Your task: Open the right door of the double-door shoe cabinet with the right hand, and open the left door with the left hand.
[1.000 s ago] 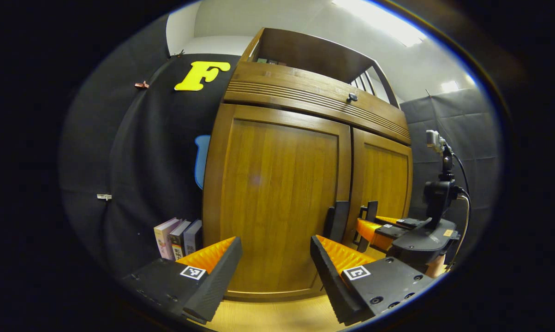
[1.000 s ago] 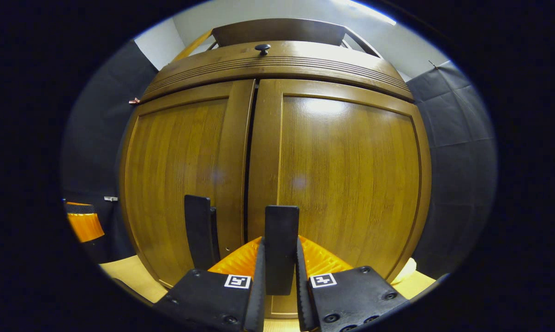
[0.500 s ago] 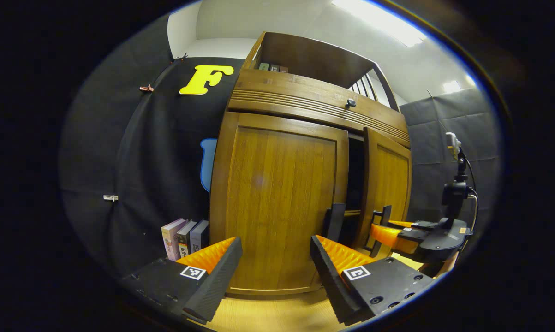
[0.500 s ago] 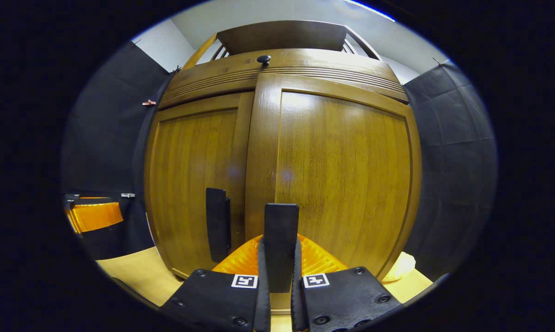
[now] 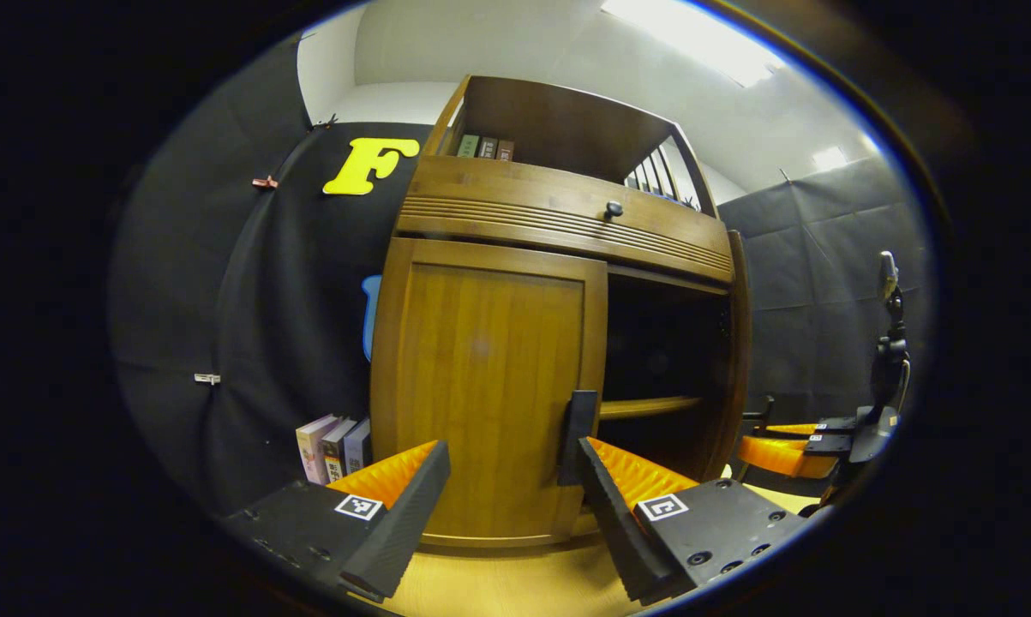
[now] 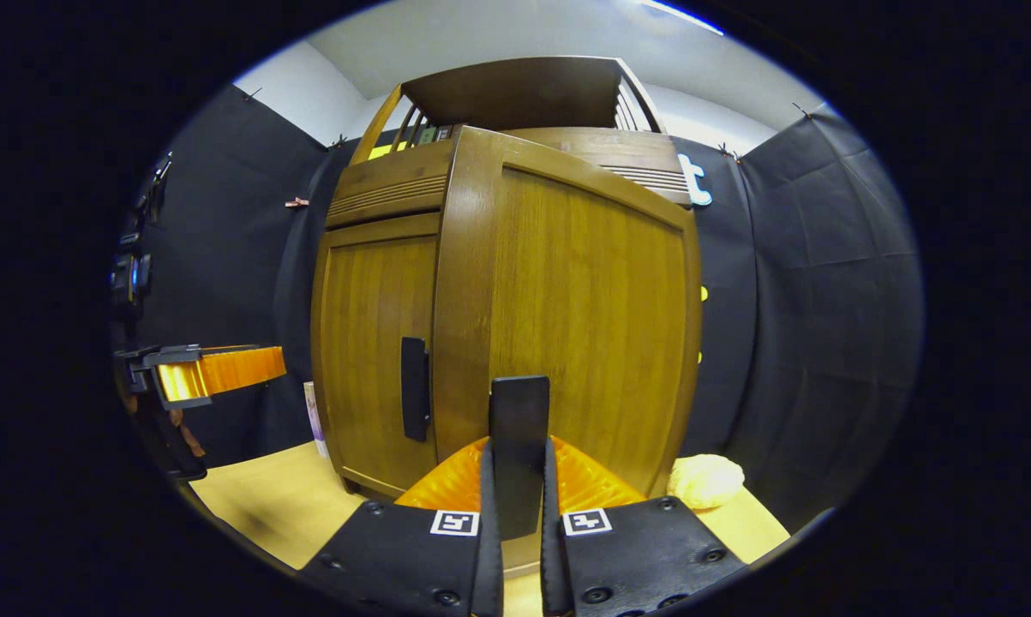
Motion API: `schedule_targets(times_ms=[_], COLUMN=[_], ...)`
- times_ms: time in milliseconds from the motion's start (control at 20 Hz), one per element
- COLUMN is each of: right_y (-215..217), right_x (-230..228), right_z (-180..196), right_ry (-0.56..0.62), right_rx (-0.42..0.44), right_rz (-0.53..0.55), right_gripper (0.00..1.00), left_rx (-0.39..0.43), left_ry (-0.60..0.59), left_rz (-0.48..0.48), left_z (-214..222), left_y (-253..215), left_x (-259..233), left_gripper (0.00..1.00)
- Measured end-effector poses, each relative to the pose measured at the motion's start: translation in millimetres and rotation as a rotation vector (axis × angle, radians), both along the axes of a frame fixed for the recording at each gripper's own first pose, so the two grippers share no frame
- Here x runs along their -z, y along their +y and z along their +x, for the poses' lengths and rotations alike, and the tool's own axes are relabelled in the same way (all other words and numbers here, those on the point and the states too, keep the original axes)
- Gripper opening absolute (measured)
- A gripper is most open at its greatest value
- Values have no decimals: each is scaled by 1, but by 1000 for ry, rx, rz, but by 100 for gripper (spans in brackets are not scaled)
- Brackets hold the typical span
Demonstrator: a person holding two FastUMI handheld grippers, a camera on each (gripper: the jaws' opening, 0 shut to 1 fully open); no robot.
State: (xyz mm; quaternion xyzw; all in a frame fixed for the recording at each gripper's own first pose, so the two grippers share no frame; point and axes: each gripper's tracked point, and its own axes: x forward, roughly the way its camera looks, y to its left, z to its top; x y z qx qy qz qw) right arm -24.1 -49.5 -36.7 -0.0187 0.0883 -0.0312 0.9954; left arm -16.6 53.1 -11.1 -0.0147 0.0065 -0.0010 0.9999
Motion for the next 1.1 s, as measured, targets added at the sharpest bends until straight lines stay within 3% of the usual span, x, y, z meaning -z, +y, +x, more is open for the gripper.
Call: schedule_targets(times_ms=[100,200,300,400,450,500,800,900,1100], right_y=[-11,-24,-36,-45,-50,-56,-80,-90,-114], right_x=[-6,-10,-15,-17,-19,-22,-25,-26,-29], right_z=[-12,-27,-37,-48,-52,-56,-67,-69,-73], right_ry=[-6,-9,-10,-14,-16,-21,-28,-31,-38], right_rx=[13,30,45,55,65,75,96,108,155], right_rz=[3,1,-16,-45,-60,-72,-79,-91,-111], right_gripper=[20,20,20,20,20,19,24,19,19], left_rx=[29,53,73,92,99,104,104,96,76], left_ry=[4,0,3,10,14,22,55,62,52], left_rz=[-9,-18,-29,-44,-47,-43,-26,-31,-26], left_z=[-1,0,2,5,8,10,23,29,47], left_y=[-17,-30,-42,-54,-59,-64,-80,-81,-81], left_x=[1,1,5,8,10,13,29,33,39], left_gripper=[88,92,88,92,88,92,92,93,92])
